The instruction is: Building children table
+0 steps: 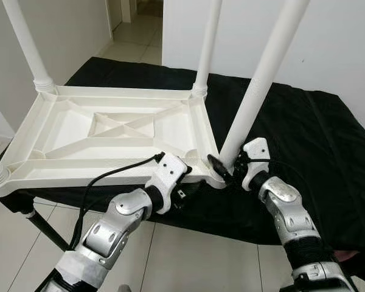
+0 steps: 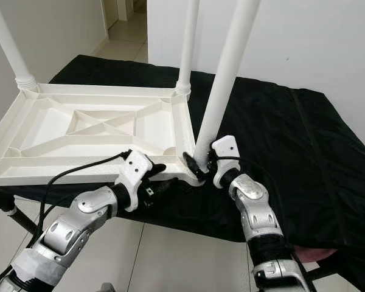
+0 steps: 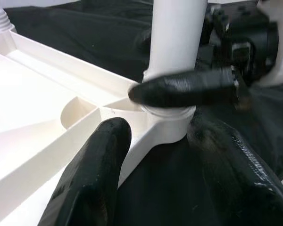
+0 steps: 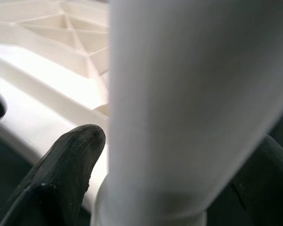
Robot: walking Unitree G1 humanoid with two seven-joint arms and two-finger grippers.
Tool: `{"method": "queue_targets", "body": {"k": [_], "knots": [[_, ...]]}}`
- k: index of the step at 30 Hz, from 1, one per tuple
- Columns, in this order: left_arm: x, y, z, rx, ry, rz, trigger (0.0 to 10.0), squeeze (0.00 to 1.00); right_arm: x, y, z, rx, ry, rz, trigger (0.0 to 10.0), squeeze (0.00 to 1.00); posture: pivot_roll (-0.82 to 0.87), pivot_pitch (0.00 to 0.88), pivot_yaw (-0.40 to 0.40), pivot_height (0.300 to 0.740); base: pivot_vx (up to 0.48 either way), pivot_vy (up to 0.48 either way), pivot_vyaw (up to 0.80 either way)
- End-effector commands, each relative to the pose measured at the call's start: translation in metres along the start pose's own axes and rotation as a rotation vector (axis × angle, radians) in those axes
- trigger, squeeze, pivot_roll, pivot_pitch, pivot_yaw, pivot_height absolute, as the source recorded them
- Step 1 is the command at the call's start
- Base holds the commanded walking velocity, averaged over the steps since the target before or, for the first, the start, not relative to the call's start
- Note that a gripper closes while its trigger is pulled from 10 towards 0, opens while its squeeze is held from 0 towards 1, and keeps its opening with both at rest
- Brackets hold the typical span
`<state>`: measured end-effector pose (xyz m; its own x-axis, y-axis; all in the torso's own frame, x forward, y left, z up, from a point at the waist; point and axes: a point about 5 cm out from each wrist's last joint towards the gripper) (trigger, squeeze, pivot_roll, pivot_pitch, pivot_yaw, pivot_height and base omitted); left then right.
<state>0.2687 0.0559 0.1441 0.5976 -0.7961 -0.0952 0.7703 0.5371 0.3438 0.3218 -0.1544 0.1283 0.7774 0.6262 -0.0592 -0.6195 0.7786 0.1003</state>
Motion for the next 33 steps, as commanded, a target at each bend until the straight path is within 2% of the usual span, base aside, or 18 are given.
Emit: {"method": "queue_targets", "body": {"k": [1, 6, 7, 8, 9, 10, 11, 12, 21, 22, 23, 24, 30, 33], "knots": [[0.001, -0.004, 0.001, -0.002, -0.018, -0.089, 10.0, 0.0, 0.001, 0.001, -0.002, 0.005, 0.017, 0.035, 10.0, 0.0, -0.04, 0.0, -0.031, 0.74, 0.0, 0.0, 0.0], [0.001, -0.004, 0.002, -0.001, -0.02, -0.094, 10.0, 0.0, 0.007, -0.002, -0.011, 0.017, 0.07, 0.093, 10.0, 0.0, -0.04, 0.0, -0.031, 0.74, 0.0, 0.0, 0.0], [0.001, -0.005, 0.002, 0.001, -0.019, -0.094, 10.0, 0.0, 0.008, -0.003, -0.013, 0.009, 0.079, 0.099, 7.4, 0.0, -0.02, 0.0, -0.036, 0.74, 0.0, 0.0, 0.0], [0.001, -0.005, 0.002, 0.001, -0.019, -0.094, 10.0, 0.0, 0.008, -0.003, -0.013, 0.009, 0.079, 0.099, 7.4, 0.0, -0.02, 0.0, -0.036, 0.74, 0.0, 0.0, 0.0], [0.001, -0.005, 0.003, 0.002, -0.019, -0.093, 10.0, 0.0, 0.008, -0.004, -0.015, 0.011, 0.088, 0.104, 3.7, 0.0, -0.02, 0.0, -0.036, 0.74, 0.0, 0.0, 0.0], [0.0, -0.005, 0.003, 0.003, -0.018, -0.093, 10.0, 0.0, 0.008, -0.004, -0.017, 0.013, 0.094, 0.107, 0.8, 0.0, -0.02, 0.0, -0.037, 0.74, 0.0, 0.0, 0.0], [0.0, -0.005, 0.003, 0.003, -0.018, -0.093, 10.0, 0.0, 0.008, -0.004, -0.017, 0.013, 0.094, 0.107, 0.8, 0.0, -0.02, 0.0, -0.037, 0.74, 0.0, 0.0, 0.0], [0.0, -0.004, 0.003, 0.004, -0.017, -0.092, 10.0, 0.0, 0.008, -0.005, -0.018, 0.022, 0.1, 0.117, 0.0, 0.0, -0.02, 0.0, -0.036, 0.74, 0.0, 0.0, 0.0], [-0.001, -0.004, 0.003, 0.006, -0.014, -0.096, 10.0, 0.0, 0.005, -0.004, -0.024, 0.058, 0.097, 0.135, 0.0, 0.0, -0.02, 0.0, -0.03, 0.74, 0.0, 0.0, 0.0], [-0.001, -0.005, 0.003, 0.006, -0.015, -0.099, 10.0, 0.0, 0.004, -0.003, -0.024, 0.063, 0.093, 0.128, 8.1, 0.0, -0.02, 0.0, -0.03, 0.74, 0.0, 0.0, 0.0], [-0.001, -0.005, 0.003, 0.006, -0.015, -0.099, 10.0, 0.0, 0.004, -0.003, -0.024, 0.063, 0.093, 0.128, 8.1, 0.0, -0.02, 0.0, -0.03, 0.74, 0.0, 0.0, 0.0], [-0.001, -0.005, 0.003, 0.006, -0.015, -0.1, 10.0, 0.0, 0.004, -0.003, -0.025, 0.066, 0.089, 0.124, 10.0, 0.0, -0.02, 0.0, -0.031, 0.74, 0.0, 0.0, 0.0], [-0.001, -0.005, 0.003, 0.004, -0.014, -0.102, 10.0, 0.0, 0.005, 0.002, -0.025, 0.087, 0.054, 0.089, 10.0, 0.0, -0.03, 0.0, -0.031, 0.74, 0.0, 0.0, 0.0], [0.0, -0.007, 0.003, 0.001, -0.014, -0.106, 10.0, 0.0, 0.01, 0.005, -0.025, 0.1, 0.011, -0.055, 10.0, 0.0, -0.03, 0.0, -0.03, 0.74, 0.0, 0.0, 0.0]]}}
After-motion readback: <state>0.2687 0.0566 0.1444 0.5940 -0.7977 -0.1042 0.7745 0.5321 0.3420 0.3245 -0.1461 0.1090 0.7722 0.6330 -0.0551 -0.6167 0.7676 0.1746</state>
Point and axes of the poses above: a point about 5 cm out from each wrist's last joint towards the gripper, its own x axis pointing out of the wrist towards the gripper, its own z axis along the axis of the wrist's last joint, y = z × x, and after that the axes turned 15 degrees about x, right-handed
